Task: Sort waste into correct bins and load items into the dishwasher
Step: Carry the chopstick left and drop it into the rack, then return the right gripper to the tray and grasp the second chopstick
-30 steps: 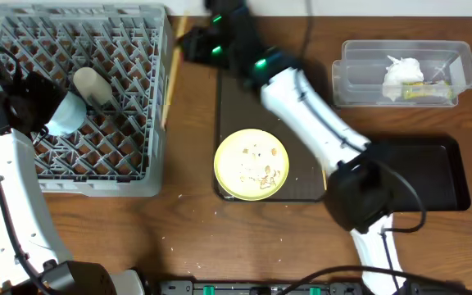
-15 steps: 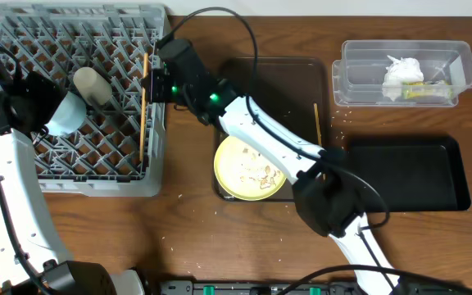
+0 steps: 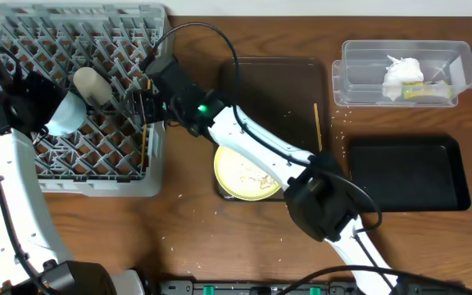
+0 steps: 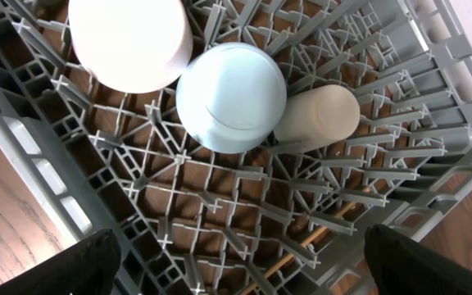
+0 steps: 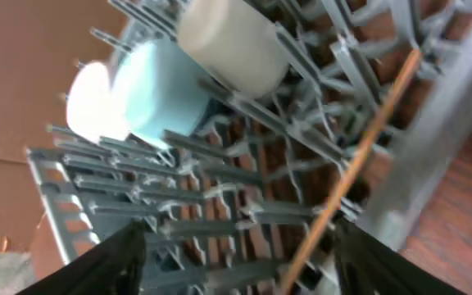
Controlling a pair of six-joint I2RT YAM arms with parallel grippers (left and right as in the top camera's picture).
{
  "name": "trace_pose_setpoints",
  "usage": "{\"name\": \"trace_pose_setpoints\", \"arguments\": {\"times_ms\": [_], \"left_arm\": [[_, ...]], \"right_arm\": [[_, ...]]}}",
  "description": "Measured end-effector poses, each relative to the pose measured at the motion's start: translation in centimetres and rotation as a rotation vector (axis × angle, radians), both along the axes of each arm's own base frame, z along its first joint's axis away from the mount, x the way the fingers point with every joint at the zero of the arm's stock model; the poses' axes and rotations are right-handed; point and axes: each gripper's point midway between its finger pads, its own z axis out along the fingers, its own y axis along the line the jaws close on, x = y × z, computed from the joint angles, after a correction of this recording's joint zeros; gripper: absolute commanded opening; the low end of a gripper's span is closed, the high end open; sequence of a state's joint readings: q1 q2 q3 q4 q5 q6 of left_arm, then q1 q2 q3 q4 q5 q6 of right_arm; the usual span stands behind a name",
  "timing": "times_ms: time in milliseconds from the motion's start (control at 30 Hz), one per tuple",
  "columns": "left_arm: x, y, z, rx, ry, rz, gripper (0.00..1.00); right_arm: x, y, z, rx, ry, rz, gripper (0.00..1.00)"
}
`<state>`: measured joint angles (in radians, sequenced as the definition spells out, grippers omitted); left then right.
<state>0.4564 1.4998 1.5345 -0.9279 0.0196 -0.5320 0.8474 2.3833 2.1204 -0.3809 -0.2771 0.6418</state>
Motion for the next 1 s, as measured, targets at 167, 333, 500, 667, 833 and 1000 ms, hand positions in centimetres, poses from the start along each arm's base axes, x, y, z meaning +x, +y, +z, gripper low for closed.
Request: {"name": "trace_pose_setpoints", "arguments": {"times_ms": [167,333,500,667,833,1000], "left_arm": [[0.0,0.0,0.0,0.000,0.000,0.000,0.96],[0.0,0.0,0.0,0.000,0.000,0.000,0.96],[0.0,0.0,0.0,0.000,0.000,0.000,0.96],[0.0,0.0,0.0,0.000,0.000,0.000,0.96],[0.0,0.0,0.0,0.000,0.000,0.000,0.96],[0.0,0.0,0.0,0.000,0.000,-0.001,0.96]], "right_arm": [[1.3,-4.3,0.2,-0.099,0.020,-0.026,0.86],[4.5,-14.8,5.4,-0.241,-0.014,-0.168,0.99],[5.9,-26.3,8.9,-0.420,-0.009,-0.372,0.99],[5.0,-32.9,4.7,-0.667,0.110,-0.450,0.99],[4.2,-36.3,-2.3,-0.842,0.259,-0.446,0.99],[2.4,-38.7,-8.6,-0.946,0.406,-0.400,0.91]]}}
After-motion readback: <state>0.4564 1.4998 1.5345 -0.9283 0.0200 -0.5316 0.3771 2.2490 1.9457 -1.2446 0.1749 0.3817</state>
